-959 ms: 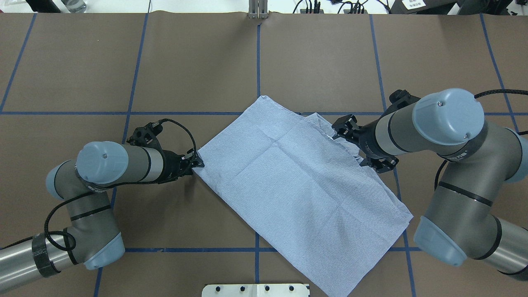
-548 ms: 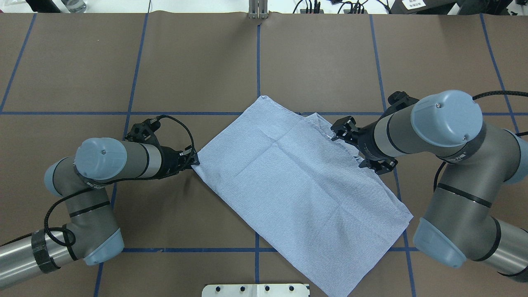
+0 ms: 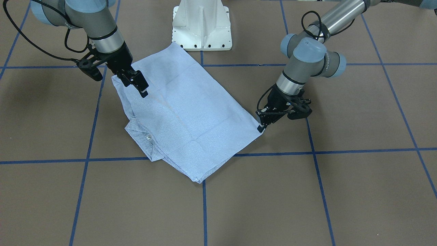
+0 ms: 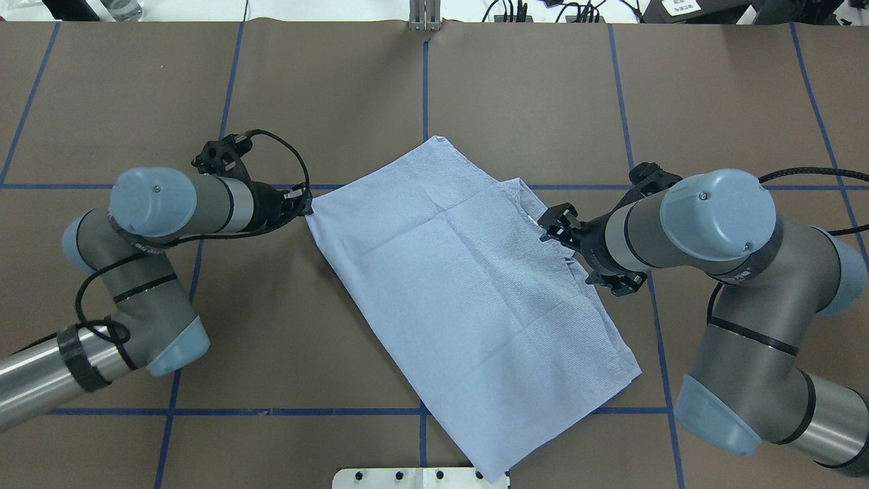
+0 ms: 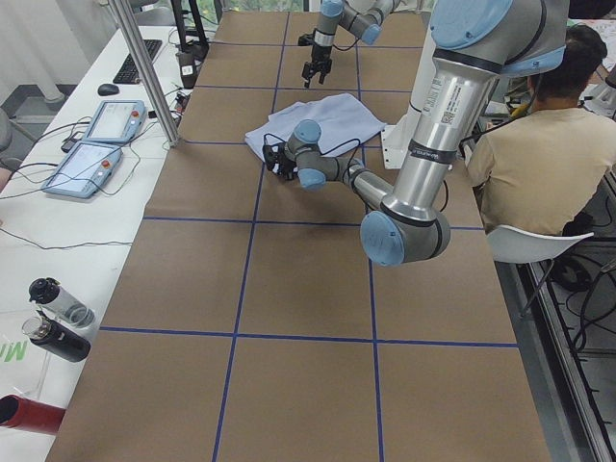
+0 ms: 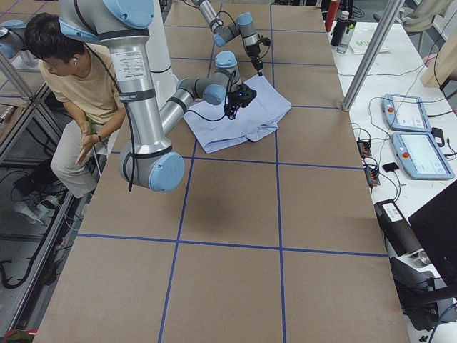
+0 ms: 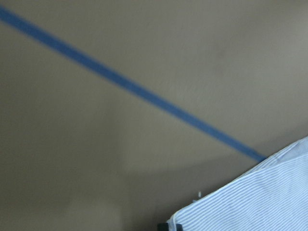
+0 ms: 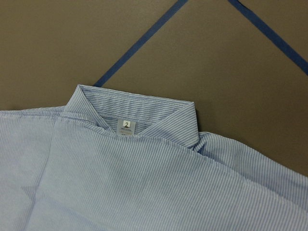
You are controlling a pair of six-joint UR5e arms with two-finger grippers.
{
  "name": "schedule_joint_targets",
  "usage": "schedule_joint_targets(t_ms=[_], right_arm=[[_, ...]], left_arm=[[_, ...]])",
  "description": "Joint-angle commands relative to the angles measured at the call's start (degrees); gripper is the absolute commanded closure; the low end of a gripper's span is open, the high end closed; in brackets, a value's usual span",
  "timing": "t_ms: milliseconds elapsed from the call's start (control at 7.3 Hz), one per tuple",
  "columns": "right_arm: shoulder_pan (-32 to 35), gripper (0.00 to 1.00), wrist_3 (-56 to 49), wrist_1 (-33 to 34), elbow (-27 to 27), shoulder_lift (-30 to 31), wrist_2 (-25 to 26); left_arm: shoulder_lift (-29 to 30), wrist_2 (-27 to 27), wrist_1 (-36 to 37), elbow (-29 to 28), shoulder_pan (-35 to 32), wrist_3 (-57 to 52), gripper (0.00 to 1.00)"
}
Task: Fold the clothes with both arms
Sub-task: 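Rotate the folded shirt square with both grippers, then release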
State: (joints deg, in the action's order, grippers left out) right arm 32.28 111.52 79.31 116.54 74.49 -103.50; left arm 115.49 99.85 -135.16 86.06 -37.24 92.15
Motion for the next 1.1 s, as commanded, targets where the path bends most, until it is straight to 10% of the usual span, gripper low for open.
schedule_joint_targets(t_ms=[0,411,548,959], right_arm=[[-0.29,0.00,0.01,0.14,-0.52,0.13,0.14],[-2.91,0.00,0.18,-0.04,-1.05,-0.13,1.88],[-5.89,0.00,0.62,-0.04,-1.05,-0.39,5.46],[-16.43,0.00,8.65,0.14,-1.14,-0.39,15.06]], left_arm=[[11.01,0.08,-0.71,-14.70,-6.06,-7.99,1.00],[25.90,0.17,-3.17,-33.47,-10.39,-11.47,0.90],[27.23,0.17,-5.87,-37.33,-10.75,-12.78,0.49],[20.34,2.70,-6.25,-30.21,-11.80,-14.81,0.38]])
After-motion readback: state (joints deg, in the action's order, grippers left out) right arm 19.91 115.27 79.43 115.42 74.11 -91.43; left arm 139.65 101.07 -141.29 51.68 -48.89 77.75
